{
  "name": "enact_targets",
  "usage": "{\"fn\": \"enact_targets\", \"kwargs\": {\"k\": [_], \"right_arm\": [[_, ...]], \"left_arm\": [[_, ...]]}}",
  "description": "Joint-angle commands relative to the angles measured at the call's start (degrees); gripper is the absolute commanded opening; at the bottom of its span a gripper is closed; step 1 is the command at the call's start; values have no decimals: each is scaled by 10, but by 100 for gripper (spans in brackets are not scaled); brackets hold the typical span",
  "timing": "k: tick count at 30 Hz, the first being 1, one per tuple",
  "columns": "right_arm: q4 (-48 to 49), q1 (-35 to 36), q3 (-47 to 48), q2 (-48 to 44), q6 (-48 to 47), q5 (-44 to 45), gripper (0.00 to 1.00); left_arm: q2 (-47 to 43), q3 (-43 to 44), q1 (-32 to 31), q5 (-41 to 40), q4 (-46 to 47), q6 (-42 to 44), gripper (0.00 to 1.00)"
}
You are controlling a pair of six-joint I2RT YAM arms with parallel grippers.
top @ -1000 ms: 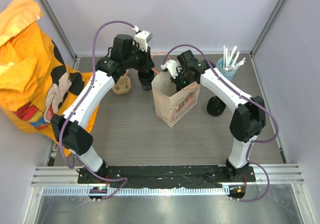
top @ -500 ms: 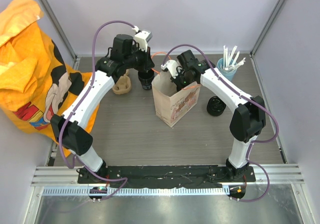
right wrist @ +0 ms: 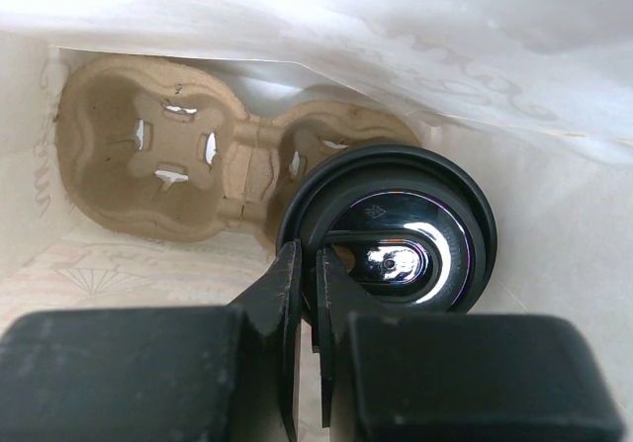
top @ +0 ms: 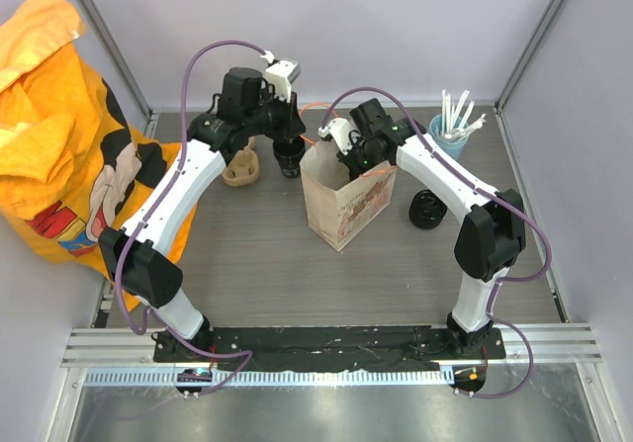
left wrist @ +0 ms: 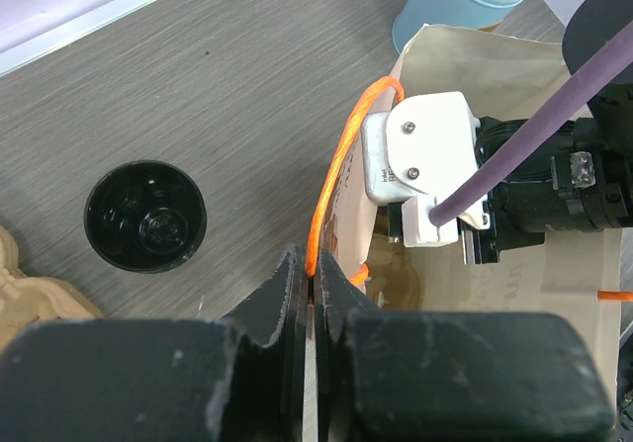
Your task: Pack the takeout coffee
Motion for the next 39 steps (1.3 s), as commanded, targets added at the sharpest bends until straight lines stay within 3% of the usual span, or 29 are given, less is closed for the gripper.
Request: {"fn": "enact_targets", "kwargs": {"k": [1, 4, 39], "right_arm": [[-1, -5, -1, -16, 7, 12, 6], [-2, -4, -2, -19, 7, -8, 1], [-28, -11, 11, -16, 5, -34, 1]], "left_arm": [[-25, 1, 4, 3, 21, -3, 2], [-24, 1, 3, 4, 21, -2, 2], [-25, 1, 3, 4, 20, -4, 2]]}}
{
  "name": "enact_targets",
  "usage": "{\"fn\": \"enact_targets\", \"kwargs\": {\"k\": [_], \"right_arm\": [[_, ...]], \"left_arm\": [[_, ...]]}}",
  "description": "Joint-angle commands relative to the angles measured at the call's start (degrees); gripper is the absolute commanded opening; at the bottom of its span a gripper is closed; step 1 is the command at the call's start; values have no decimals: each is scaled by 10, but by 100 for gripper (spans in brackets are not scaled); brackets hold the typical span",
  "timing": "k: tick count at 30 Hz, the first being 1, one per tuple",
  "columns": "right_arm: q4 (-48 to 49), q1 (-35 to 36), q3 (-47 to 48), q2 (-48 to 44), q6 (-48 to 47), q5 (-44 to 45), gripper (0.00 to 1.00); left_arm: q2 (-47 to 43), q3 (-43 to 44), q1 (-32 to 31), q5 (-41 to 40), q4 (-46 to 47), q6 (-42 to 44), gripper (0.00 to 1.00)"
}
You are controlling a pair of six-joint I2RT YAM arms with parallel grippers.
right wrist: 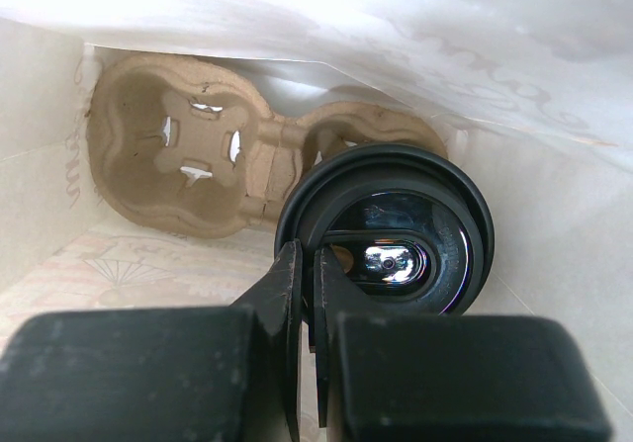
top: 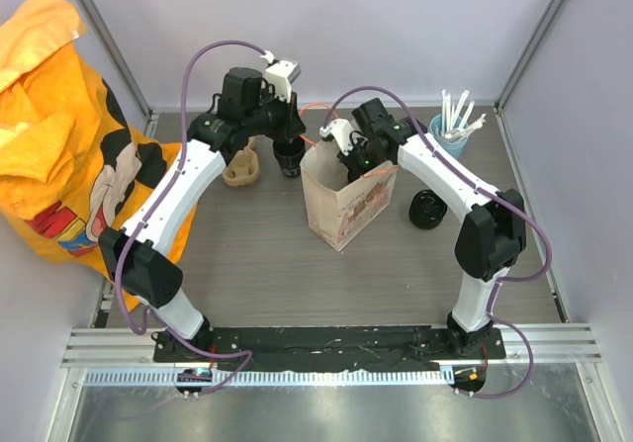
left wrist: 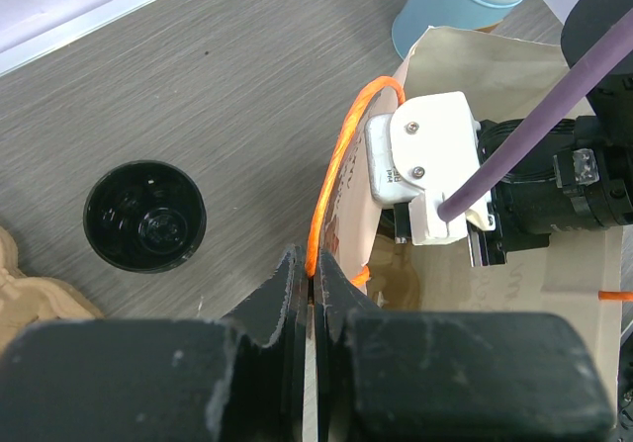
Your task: Pack the takeout coffee
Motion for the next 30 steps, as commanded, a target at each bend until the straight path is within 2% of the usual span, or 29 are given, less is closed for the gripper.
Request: {"fn": "enact_targets", "kwargs": {"k": [1, 30], "right_arm": [[-18, -5, 11, -16, 2, 1, 1], [-21, -12, 10, -5, -6, 5, 1]], "left_arm": [[-25, 1, 3, 4, 21, -2, 2], [-26, 2, 3, 4, 19, -3, 2]]}}
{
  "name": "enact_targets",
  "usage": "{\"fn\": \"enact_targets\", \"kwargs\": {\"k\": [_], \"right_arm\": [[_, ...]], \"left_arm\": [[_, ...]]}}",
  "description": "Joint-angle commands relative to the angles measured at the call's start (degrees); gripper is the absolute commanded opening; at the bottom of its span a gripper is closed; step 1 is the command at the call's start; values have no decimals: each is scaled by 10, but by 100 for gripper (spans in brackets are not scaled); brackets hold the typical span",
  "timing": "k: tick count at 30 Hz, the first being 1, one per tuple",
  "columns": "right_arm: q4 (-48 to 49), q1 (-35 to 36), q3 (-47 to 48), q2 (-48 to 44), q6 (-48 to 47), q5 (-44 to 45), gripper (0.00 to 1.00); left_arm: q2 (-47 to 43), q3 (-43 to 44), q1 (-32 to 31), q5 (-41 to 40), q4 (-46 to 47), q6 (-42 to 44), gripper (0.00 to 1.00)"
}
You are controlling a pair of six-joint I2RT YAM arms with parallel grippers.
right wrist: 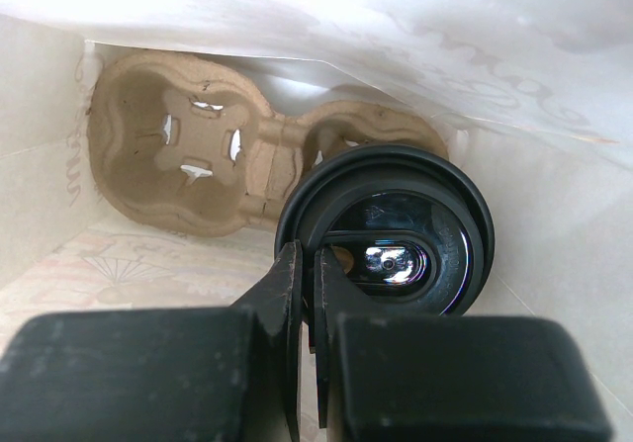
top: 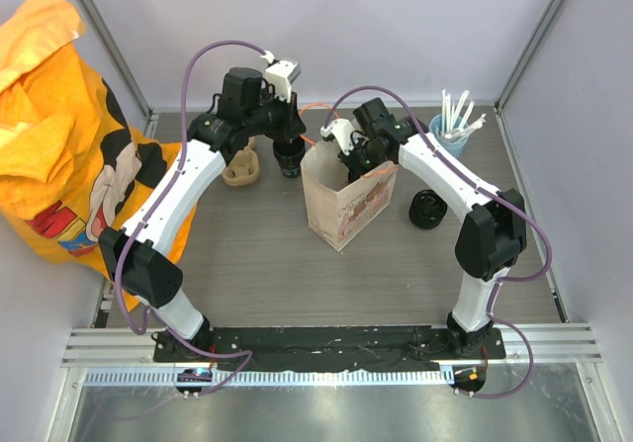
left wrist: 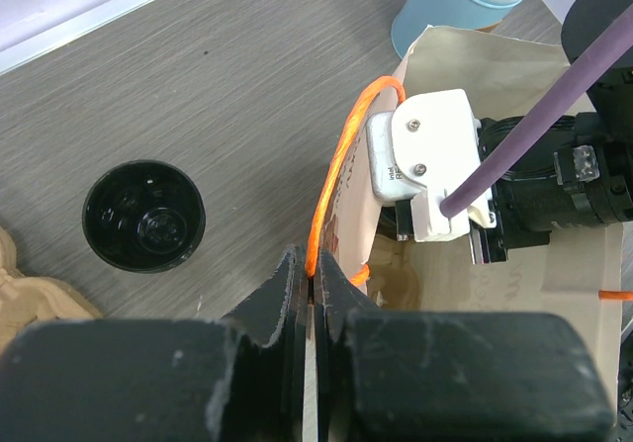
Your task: Pack the takeout coffee
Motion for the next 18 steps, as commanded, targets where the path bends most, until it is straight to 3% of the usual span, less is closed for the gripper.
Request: {"fn": "enact_targets", "kwargs": {"k": [1, 15, 18], "right_arm": [[-19, -9, 9, -5, -4, 9, 1], [-9, -10, -5, -4, -4, 17, 2], [-7, -10, -2, -6, -3, 16, 6]], "left_arm": [[-26, 2, 3, 2, 19, -1, 2], [-25, 1, 3, 4, 20, -1, 2], [-25, 1, 3, 3, 20, -1, 2]]}}
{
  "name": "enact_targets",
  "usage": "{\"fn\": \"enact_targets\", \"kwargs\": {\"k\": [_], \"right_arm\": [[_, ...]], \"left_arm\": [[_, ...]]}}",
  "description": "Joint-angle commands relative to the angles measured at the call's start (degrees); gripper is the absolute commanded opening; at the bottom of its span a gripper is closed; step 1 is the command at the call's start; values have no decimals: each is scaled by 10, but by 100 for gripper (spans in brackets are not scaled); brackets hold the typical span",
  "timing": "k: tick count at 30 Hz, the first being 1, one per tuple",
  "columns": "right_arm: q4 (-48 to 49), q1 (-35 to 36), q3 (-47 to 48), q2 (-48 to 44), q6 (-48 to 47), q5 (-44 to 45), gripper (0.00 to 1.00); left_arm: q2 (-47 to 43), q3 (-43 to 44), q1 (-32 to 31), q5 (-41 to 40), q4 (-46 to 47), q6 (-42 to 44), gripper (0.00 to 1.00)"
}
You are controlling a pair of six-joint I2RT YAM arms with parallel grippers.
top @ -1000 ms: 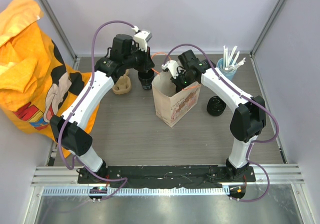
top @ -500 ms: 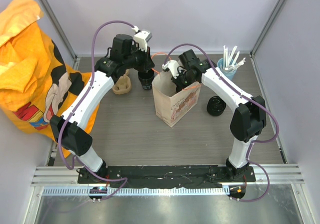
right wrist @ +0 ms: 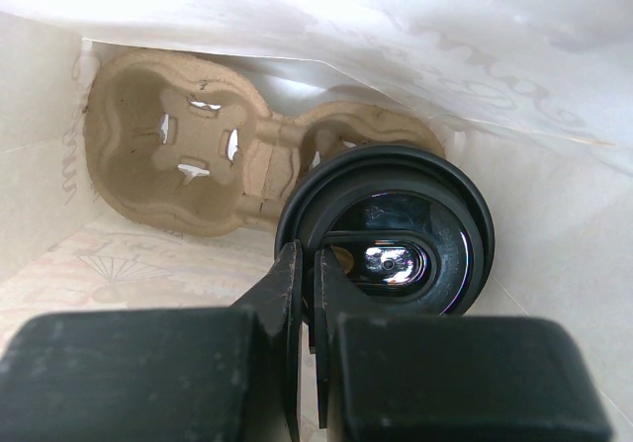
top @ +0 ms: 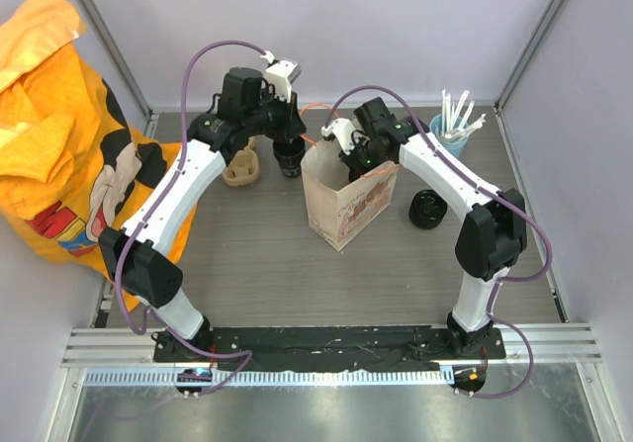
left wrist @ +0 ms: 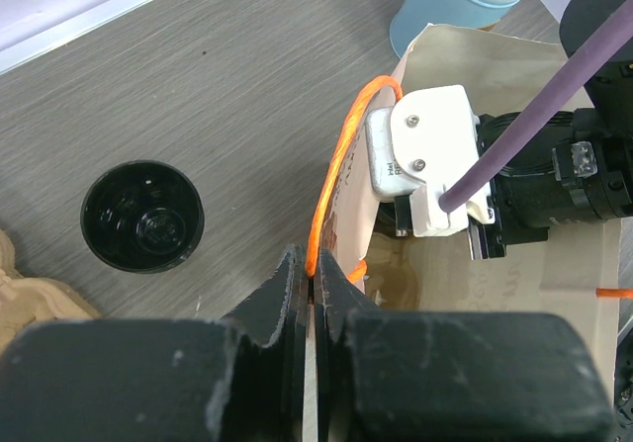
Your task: Pack the takeout coffee
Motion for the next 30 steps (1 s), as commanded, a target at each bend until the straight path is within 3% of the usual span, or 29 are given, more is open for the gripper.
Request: {"fn": "enact_targets", "kwargs": {"k": [1, 9, 30], "right_arm": [[-9, -7, 0, -8, 1, 15, 8], [-9, -7, 9, -20, 2, 18, 39], [-24, -7, 47, -39, -2, 40, 71]], "left_arm": [[-25, 1, 3, 1, 19, -2, 2], [-25, 0, 4, 3, 20, -2, 4], [-28, -4, 3, 4, 22, -5, 5]]}}
